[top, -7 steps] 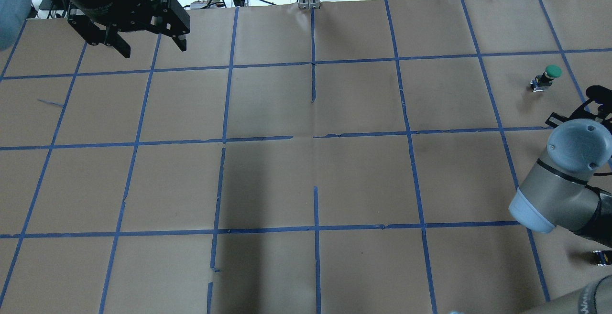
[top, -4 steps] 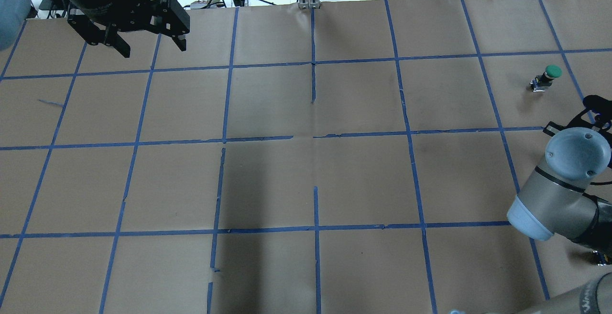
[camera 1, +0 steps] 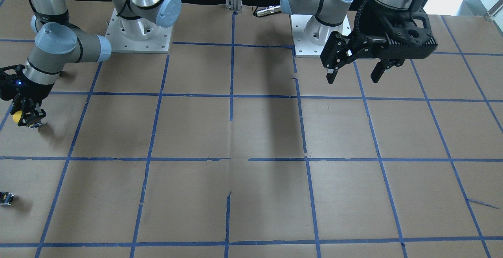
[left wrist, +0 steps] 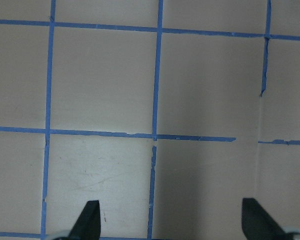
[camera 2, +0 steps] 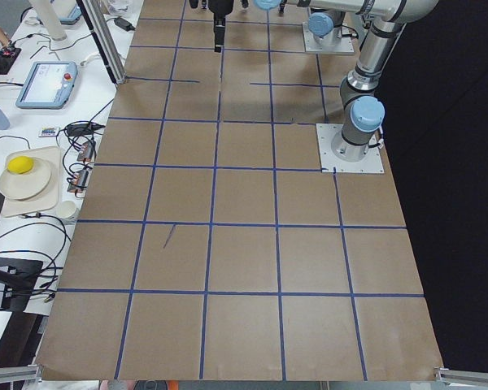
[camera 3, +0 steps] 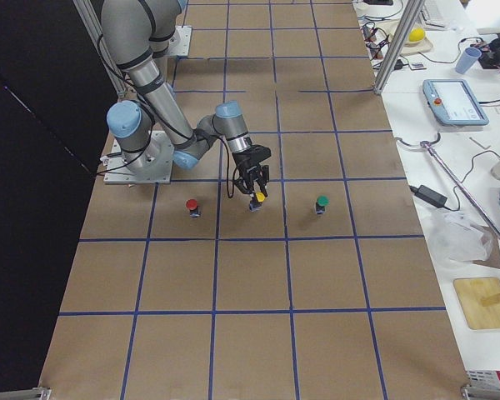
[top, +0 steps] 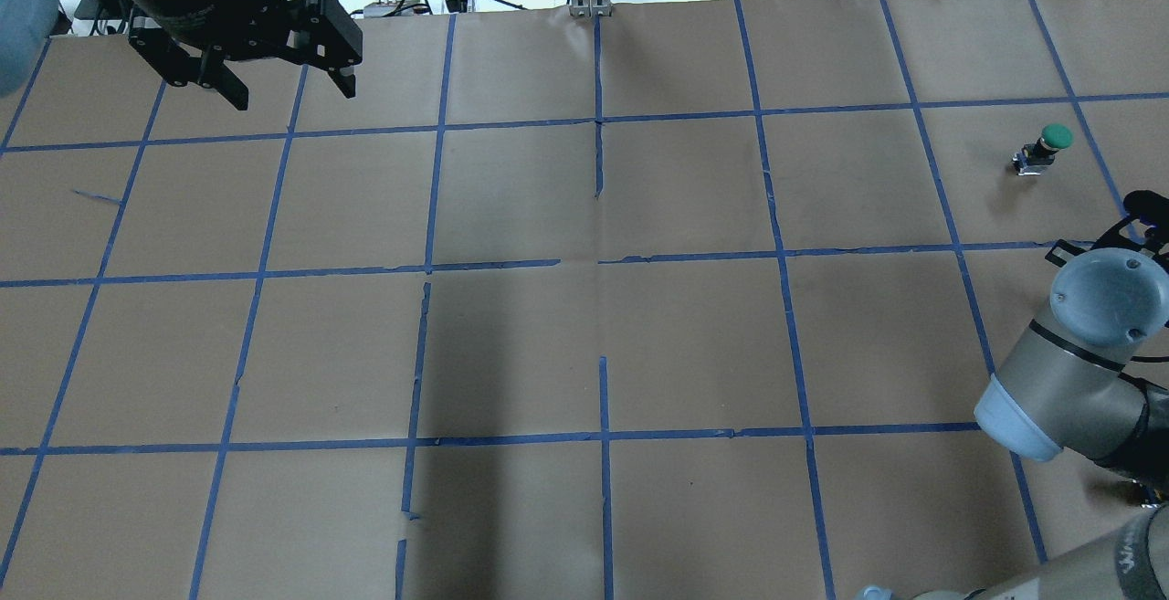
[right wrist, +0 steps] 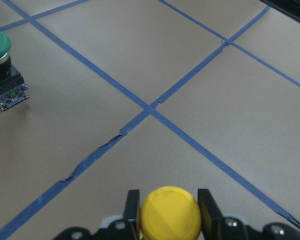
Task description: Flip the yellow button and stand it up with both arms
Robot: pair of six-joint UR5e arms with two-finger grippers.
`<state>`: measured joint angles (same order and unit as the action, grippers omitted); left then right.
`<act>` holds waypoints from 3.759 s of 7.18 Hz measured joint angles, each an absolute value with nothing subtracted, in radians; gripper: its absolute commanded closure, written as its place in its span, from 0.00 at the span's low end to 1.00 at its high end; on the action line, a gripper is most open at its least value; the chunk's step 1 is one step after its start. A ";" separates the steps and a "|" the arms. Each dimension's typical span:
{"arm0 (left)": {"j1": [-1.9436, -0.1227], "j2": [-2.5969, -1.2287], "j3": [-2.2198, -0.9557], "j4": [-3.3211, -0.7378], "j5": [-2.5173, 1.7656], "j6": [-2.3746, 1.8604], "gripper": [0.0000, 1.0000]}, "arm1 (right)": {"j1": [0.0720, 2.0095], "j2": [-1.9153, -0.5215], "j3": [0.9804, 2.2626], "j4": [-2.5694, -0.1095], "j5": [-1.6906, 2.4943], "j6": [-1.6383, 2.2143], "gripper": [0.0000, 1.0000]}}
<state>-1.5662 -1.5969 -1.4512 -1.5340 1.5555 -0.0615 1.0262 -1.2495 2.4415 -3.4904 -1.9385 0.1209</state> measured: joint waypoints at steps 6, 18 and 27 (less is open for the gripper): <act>-1.565 -1.597 -1.451 -1.534 1.554 -0.061 0.00 | 1.024 -1.227 2.444 -3.509 -1.946 0.136 0.04; -1.564 -1.597 -1.451 -1.534 1.554 -0.061 0.00 | 1.033 -1.549 2.241 -2.722 -1.867 0.141 0.00; -1.565 -1.600 -1.450 -1.534 1.554 -0.061 0.00 | 1.382 -1.557 1.668 -1.672 -1.666 0.148 0.00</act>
